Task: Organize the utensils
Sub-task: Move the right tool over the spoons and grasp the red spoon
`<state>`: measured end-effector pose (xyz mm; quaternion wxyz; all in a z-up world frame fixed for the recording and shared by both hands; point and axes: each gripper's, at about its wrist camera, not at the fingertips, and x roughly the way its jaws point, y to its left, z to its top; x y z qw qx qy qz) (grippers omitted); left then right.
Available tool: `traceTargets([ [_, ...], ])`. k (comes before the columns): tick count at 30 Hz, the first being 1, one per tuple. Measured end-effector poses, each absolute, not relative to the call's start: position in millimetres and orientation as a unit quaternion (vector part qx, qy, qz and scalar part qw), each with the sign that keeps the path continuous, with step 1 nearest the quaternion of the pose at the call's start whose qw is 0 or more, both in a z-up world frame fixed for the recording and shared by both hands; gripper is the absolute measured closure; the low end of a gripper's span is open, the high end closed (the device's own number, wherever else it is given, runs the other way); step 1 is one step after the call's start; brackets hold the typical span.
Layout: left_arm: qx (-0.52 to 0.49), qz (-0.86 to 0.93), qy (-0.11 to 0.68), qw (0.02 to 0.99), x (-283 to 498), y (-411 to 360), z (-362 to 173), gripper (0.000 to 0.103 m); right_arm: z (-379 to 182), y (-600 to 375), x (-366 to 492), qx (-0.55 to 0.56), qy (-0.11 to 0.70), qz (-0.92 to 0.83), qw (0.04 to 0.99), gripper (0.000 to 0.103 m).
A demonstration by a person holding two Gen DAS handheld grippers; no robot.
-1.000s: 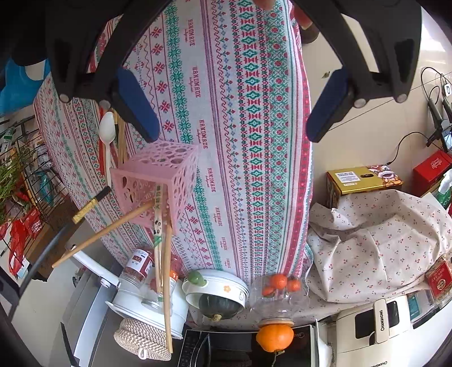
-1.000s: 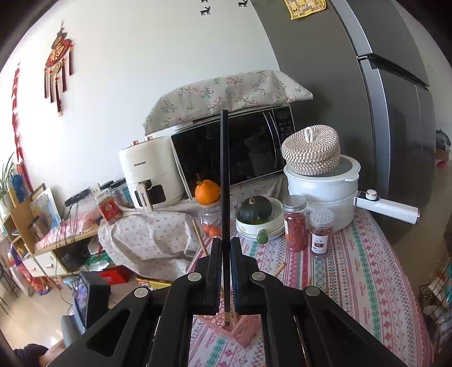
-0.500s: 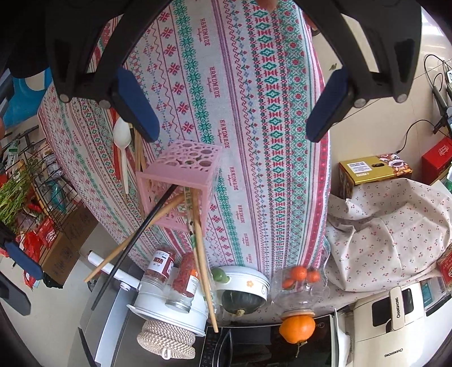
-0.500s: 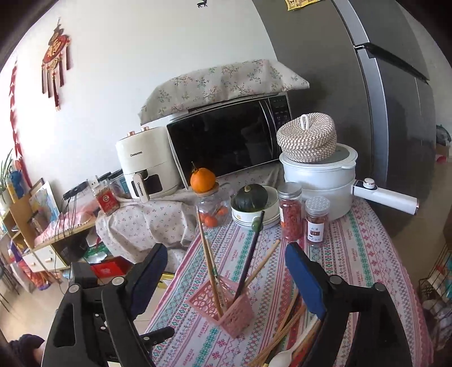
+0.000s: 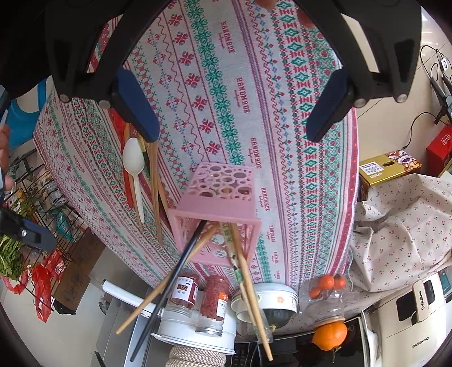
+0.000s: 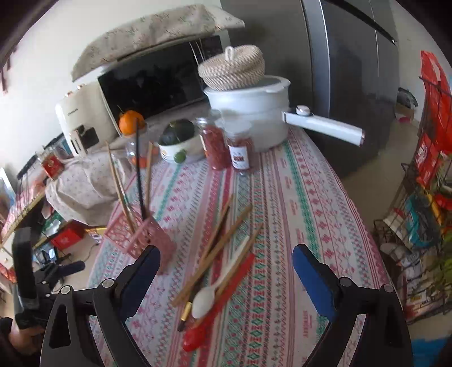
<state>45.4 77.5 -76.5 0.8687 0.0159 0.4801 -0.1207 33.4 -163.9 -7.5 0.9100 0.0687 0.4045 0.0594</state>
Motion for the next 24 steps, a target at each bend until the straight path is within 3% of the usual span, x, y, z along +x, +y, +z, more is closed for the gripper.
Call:
traceTargets([
  [12,0.045,-0.139,0.496,0.856,39,47,-98,0.000,-98,-187,60,0.081,0.563,-0.008,0.822,0.007],
  [24,0.035,-0.146,0.501,0.852,38,51,-98,0.000,-131,-168,90,0.049,0.596,-0.033,0.801,0.007],
])
